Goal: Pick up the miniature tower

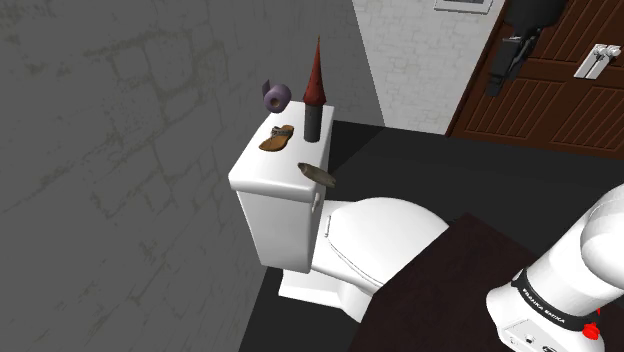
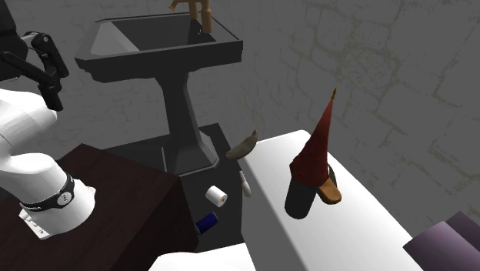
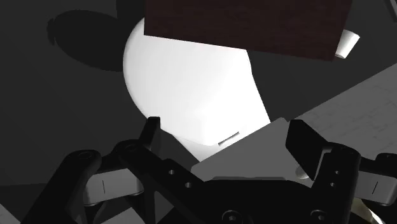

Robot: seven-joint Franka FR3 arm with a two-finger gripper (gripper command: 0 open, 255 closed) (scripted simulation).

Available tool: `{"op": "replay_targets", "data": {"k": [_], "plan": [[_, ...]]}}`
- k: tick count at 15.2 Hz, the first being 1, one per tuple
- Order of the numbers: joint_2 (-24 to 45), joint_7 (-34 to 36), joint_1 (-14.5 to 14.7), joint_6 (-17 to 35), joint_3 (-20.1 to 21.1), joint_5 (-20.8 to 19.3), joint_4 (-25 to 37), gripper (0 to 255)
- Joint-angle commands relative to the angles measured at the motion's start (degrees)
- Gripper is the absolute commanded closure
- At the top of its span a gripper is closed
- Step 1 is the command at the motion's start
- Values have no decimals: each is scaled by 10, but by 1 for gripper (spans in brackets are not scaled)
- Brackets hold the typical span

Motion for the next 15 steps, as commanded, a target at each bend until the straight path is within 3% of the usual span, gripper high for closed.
{"op": "replay_targets", "data": {"k": [1,8,15], "plan": [[0,0,0,0,0,0,0,0],[18,-51,31,226,-43,31,-91,0],[89,-125,81,452,-90,83,-134,0]]}}
